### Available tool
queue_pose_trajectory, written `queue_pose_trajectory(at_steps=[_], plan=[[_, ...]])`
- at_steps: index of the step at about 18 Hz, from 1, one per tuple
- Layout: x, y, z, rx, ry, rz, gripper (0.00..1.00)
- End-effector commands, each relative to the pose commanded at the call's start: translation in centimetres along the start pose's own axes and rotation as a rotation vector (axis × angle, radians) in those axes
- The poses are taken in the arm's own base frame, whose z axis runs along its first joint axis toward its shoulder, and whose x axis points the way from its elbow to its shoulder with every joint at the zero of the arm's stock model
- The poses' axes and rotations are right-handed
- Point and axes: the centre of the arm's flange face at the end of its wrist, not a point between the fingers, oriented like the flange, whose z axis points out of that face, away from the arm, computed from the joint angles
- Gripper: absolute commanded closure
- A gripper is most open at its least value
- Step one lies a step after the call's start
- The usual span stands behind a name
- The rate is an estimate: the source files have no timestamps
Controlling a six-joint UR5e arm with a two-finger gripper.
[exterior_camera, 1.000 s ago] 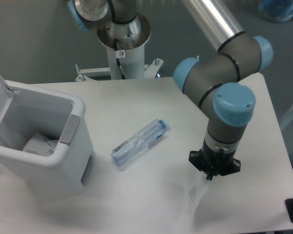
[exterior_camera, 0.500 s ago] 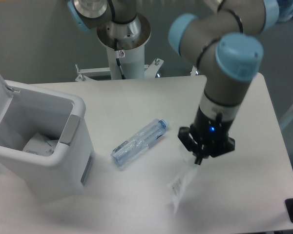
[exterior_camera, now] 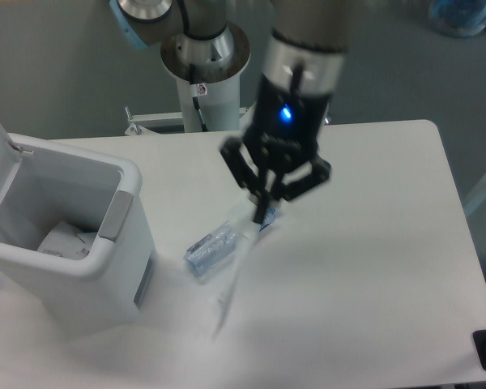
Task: Place the trash in the trash can
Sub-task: 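Lift the packet and carry it over the open trash bin, then open the gripper to drop the packet into the bin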
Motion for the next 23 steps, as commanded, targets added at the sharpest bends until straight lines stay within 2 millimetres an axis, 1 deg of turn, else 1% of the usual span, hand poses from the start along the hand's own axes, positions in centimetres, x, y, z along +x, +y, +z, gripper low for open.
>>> queue_pose_trajectory(at_steps=[1,4,6,7,9,11,12,14,15,19,23], plan=[[1.3,-0.2,-0.7,0.011,0.005,0.009,1.0],[5.1,-1.0,-0.8,0.017,0.032,0.049,1.0],[6.6,-1.0,-1.1,0.017,0.043,0.061,1.0],[8.3,-0.9,-0.8,0.012,0.06,0.079,1.0],[10.4,-0.4,-0.3,-0.003,0.081,0.106,1.0],[12.2,0.8,0.5,-0.022,0.103,0.127,1.0],[12.7,1.4,0.8,-0.028,0.109,0.13,1.0],[13.5,1.9,1.9,-0.046,0.128,0.136,1.0],[14.0,2.0,2.3,-0.053,0.133,0.151,1.0],[14.9,1.9,3.3,-0.065,0.149,0.201,1.0],[14.9,2.4,3.7,-0.098,0.125,0.289,0.89]])
